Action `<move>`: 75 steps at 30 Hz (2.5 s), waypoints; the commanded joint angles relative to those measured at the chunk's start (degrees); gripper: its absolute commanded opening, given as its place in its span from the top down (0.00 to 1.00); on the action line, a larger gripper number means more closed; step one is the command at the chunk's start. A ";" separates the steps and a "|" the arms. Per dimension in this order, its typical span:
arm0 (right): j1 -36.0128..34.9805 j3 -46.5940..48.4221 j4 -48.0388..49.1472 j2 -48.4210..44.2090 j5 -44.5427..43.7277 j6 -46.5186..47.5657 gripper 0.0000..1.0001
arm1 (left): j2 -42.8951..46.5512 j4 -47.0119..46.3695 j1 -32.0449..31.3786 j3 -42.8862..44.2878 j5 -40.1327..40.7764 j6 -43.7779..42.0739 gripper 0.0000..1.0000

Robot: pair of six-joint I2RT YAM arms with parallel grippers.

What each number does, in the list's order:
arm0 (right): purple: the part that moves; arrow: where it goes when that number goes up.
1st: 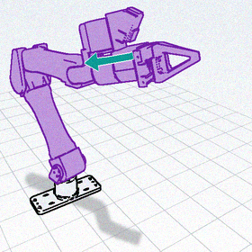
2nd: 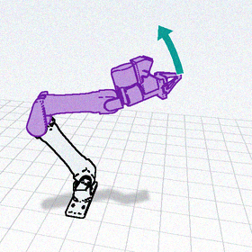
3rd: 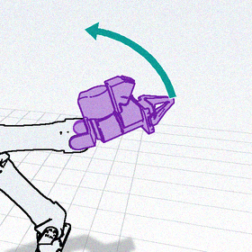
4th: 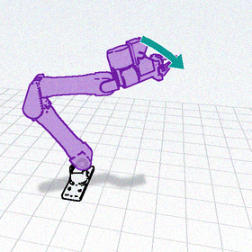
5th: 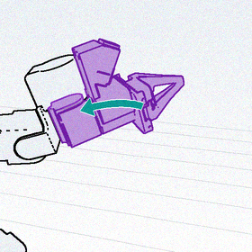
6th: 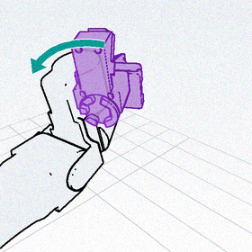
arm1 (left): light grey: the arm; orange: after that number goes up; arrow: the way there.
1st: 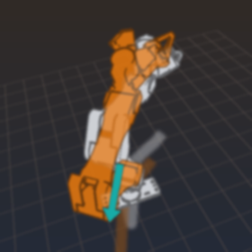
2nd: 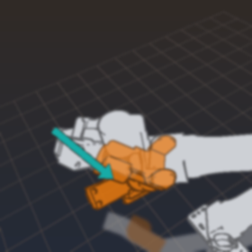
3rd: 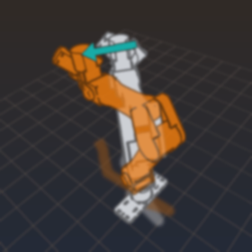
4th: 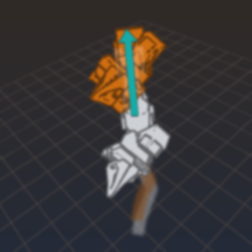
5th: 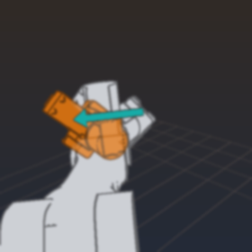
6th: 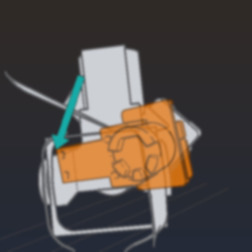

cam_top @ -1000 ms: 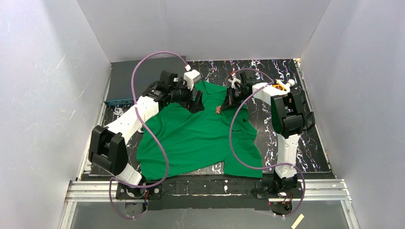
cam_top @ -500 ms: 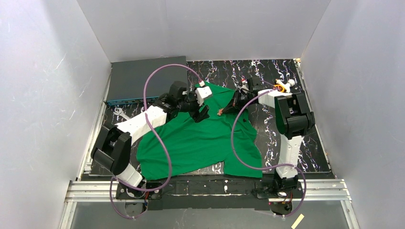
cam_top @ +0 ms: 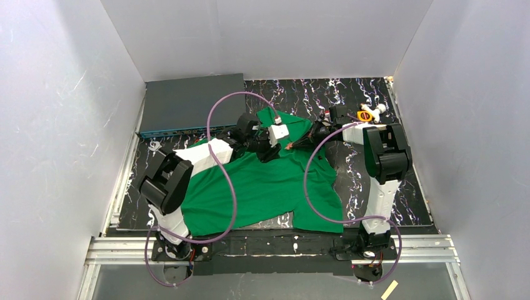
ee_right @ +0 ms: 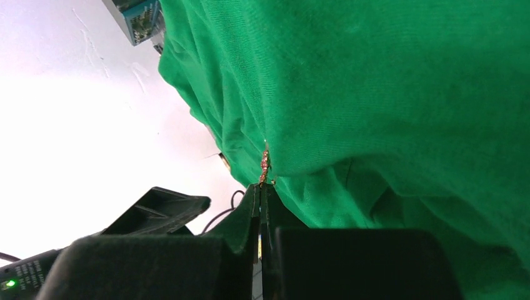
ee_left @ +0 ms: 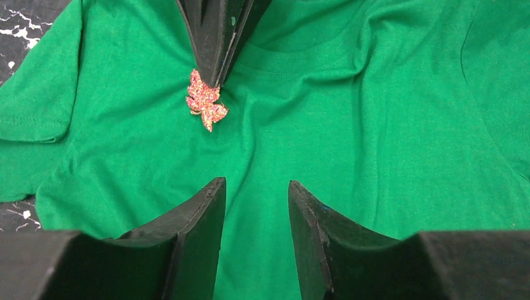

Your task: Remove the brooch from the garment

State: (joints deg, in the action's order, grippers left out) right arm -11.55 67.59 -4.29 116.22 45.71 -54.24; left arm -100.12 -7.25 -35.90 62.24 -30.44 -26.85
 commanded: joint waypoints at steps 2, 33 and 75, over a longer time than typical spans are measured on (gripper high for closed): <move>0.65 -0.86 2.23 -3.31 2.67 -4.40 0.99 | -1.93 -1.57 -0.90 3.92 0.30 -1.91 0.62; 0.83 -1.60 1.04 -4.48 4.98 -7.41 0.99 | -13.87 -3.48 -1.16 12.13 1.20 -5.41 0.72; 0.90 6.25 -6.66 2.76 -2.36 5.57 0.57 | -11.29 -4.14 -0.99 8.48 4.16 -3.30 0.56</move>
State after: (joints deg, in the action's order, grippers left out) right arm -9.72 71.90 -12.29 118.91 42.13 -47.81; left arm -113.95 -10.74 -36.88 71.64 -26.24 -30.00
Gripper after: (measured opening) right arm 0.436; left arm 0.438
